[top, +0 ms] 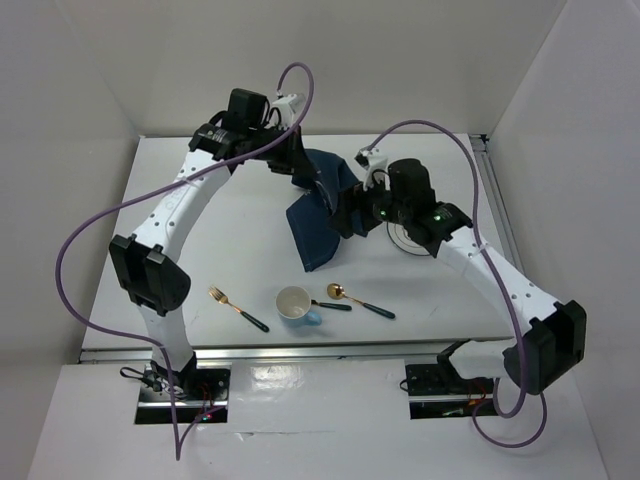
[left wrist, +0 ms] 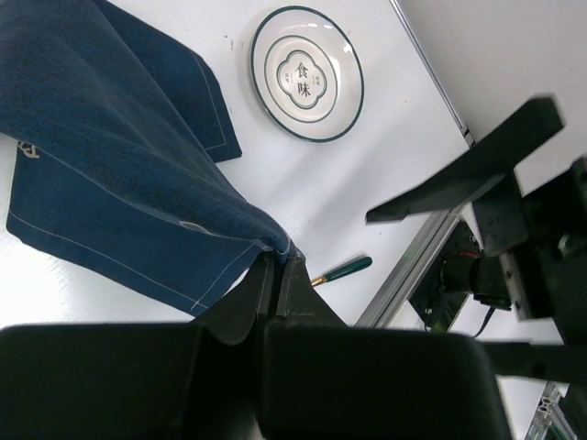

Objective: Set the dinner table for one person

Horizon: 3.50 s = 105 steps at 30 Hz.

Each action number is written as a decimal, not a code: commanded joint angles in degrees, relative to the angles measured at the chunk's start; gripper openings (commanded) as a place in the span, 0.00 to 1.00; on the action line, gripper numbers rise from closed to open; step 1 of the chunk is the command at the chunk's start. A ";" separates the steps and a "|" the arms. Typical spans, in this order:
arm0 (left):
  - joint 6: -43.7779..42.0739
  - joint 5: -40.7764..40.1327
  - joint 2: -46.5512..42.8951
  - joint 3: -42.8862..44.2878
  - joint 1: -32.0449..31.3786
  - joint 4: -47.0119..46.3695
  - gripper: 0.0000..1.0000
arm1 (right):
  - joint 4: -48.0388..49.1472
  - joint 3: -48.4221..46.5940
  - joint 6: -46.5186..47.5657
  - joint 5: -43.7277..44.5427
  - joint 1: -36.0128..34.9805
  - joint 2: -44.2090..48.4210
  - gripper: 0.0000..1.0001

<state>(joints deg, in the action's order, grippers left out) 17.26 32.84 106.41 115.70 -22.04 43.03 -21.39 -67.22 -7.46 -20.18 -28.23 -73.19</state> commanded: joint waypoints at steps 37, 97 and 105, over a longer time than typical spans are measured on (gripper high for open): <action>3.21 4.15 -5.94 7.87 17.17 -0.65 0.00 | 17.97 -18.17 2.45 18.88 -3.77 -22.32 0.00; 21.50 -25.90 4.41 -36.25 35.49 -4.53 0.81 | -7.61 -14.23 -19.52 14.28 6.35 -37.01 0.75; 20.98 -26.60 7.58 -36.33 33.56 -4.53 0.26 | -12.10 -21.64 -18.99 21.33 4.06 -47.22 0.71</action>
<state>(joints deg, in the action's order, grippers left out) 37.85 6.94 113.21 78.85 12.25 37.56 -28.82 -87.20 -27.07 -3.36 -23.75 -119.39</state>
